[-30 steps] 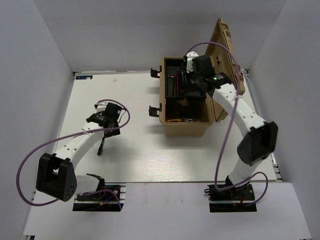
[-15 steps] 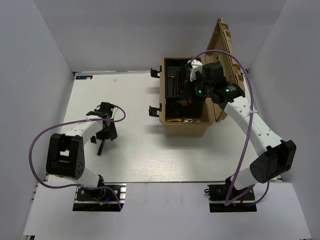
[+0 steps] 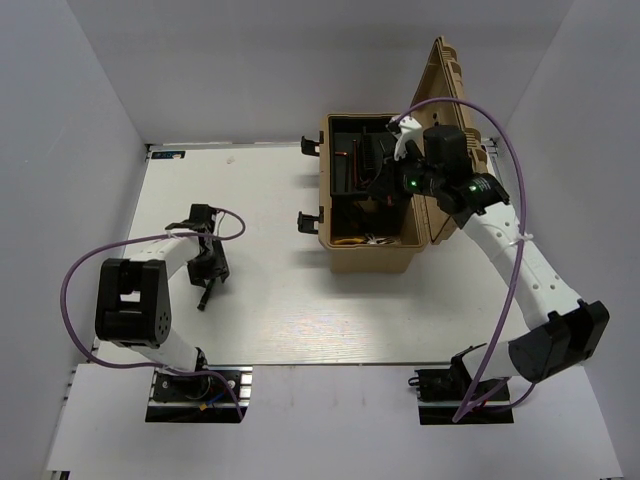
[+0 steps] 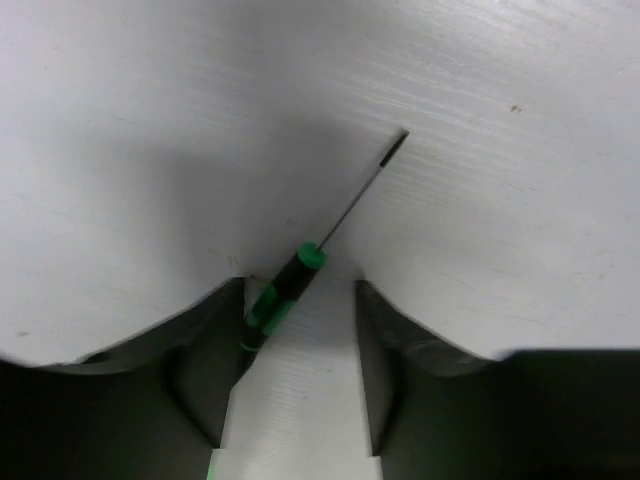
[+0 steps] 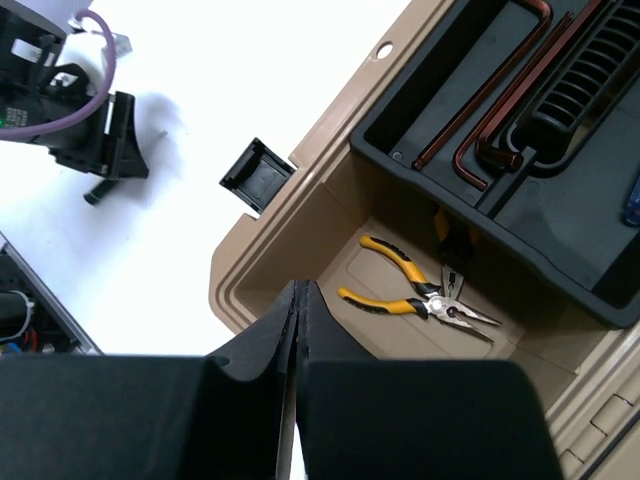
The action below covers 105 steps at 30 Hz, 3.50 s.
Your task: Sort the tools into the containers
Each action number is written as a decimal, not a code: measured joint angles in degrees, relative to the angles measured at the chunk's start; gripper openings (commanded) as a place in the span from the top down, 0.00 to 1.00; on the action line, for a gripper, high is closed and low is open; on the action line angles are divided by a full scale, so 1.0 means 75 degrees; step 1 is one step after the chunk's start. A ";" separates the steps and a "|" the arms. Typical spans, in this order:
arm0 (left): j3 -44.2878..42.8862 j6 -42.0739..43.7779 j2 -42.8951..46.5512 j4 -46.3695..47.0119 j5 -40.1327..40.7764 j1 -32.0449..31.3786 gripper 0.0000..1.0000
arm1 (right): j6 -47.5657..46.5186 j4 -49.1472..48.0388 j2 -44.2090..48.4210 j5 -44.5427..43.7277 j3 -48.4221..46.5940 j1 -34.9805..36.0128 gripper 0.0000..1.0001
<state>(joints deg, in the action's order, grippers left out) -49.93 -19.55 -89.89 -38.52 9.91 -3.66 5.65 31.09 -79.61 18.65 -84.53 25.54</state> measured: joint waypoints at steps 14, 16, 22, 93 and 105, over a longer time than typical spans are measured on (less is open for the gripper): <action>0.0009 0.0259 -0.0061 0.0189 -0.0769 0.0140 1.00 | 0.0140 -0.0169 0.0306 0.0286 0.0268 -0.0239 1.00; 0.0006 0.0291 -0.0061 0.0195 -0.0831 0.0163 1.00 | 0.0166 -0.0181 0.0326 0.0294 0.0286 -0.0262 0.93; -0.0058 0.0420 0.0047 0.0166 -0.1332 0.0099 1.00 | -0.0035 -0.0169 0.0417 0.0662 0.0478 -0.0303 0.45; -1.0847 -0.2760 -0.6647 0.4465 -0.4972 -0.3614 0.94 | -0.2288 0.0466 0.1918 -0.0755 0.1641 -0.0472 0.73; -0.4867 -0.0644 0.0562 0.3975 -0.3069 -0.3628 0.11 | -0.2681 0.1614 0.1953 0.2591 0.0737 -0.0466 1.00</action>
<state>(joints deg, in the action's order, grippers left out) -86.43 -24.38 -85.67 -8.71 -13.10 -30.87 -14.46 43.20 -64.97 38.09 -79.00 22.04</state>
